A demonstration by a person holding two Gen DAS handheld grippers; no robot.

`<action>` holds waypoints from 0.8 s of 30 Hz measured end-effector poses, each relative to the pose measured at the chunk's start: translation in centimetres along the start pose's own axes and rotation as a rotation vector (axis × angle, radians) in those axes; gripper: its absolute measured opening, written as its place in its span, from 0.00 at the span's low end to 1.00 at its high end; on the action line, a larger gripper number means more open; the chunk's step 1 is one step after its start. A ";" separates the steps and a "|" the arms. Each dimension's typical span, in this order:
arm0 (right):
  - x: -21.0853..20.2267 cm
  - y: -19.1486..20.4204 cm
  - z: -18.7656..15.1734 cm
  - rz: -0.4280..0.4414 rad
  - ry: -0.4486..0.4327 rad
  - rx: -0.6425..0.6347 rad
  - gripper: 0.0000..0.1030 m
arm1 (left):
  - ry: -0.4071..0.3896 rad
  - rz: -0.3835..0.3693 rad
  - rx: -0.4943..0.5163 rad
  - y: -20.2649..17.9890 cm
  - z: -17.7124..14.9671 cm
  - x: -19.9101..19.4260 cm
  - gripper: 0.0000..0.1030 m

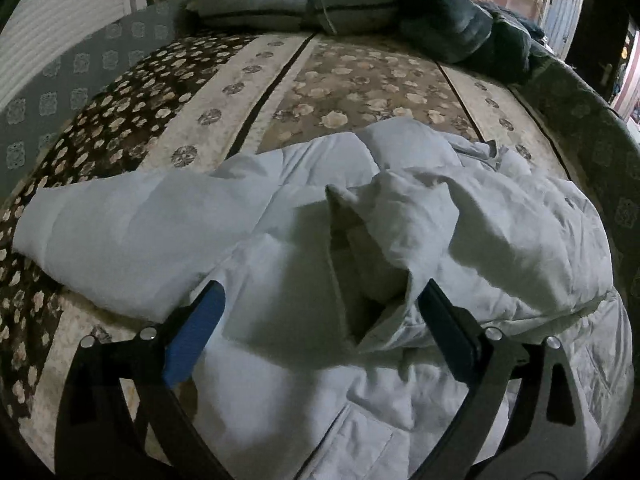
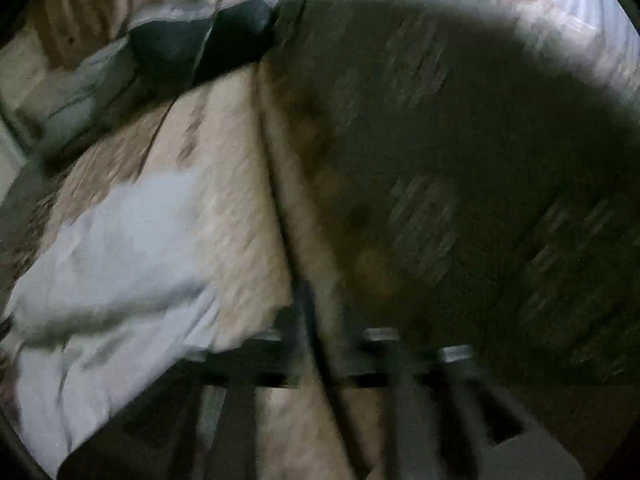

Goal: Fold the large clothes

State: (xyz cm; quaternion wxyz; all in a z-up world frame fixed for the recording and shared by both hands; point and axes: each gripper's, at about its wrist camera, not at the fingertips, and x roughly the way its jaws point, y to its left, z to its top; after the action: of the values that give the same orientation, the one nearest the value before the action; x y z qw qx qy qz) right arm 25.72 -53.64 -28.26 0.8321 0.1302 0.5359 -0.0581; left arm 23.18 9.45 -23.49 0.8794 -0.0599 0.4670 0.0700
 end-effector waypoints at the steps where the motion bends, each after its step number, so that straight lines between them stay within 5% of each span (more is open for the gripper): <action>1: 0.2 0.3 -0.5 0.062 0.010 -0.011 0.98 | 0.000 0.001 -0.011 0.6 -0.3 -0.3 0.93; 5: 1.4 4.2 -1.6 0.123 0.075 -0.145 0.98 | -0.013 0.011 -0.056 3.4 -0.9 -1.7 0.95; 8: 2.9 6.9 -1.6 0.144 0.111 -0.205 0.98 | -0.064 0.089 -0.052 4.8 -0.6 -2.9 0.93; 12: 7.8 8.9 -3.3 0.108 0.323 -0.213 0.98 | -0.077 0.114 -0.129 7.9 -0.6 -3.2 0.93; 14: 9.8 9.1 -4.2 0.175 0.415 -0.178 0.83 | -0.053 0.118 -0.148 9.0 -0.8 -2.6 0.93; 16: 9.3 9.5 -3.8 0.209 0.391 -0.200 0.43 | -0.020 0.126 -0.162 9.7 -0.9 -1.4 0.93; 18: 7.9 9.1 -2.7 0.254 0.337 -0.193 0.19 | 0.001 0.119 -0.190 10.4 -0.9 -0.5 0.93; 24: 2.8 5.1 -0.8 0.138 0.150 -0.147 0.07 | 0.021 0.108 -0.202 10.2 -1.1 0.9 0.93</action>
State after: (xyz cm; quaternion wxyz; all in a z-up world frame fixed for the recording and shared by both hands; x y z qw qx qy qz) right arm 27.35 -48.41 -30.33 0.7989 0.1093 0.5894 0.0487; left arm 20.98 19.37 -25.24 0.8589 -0.1235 0.4694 0.1632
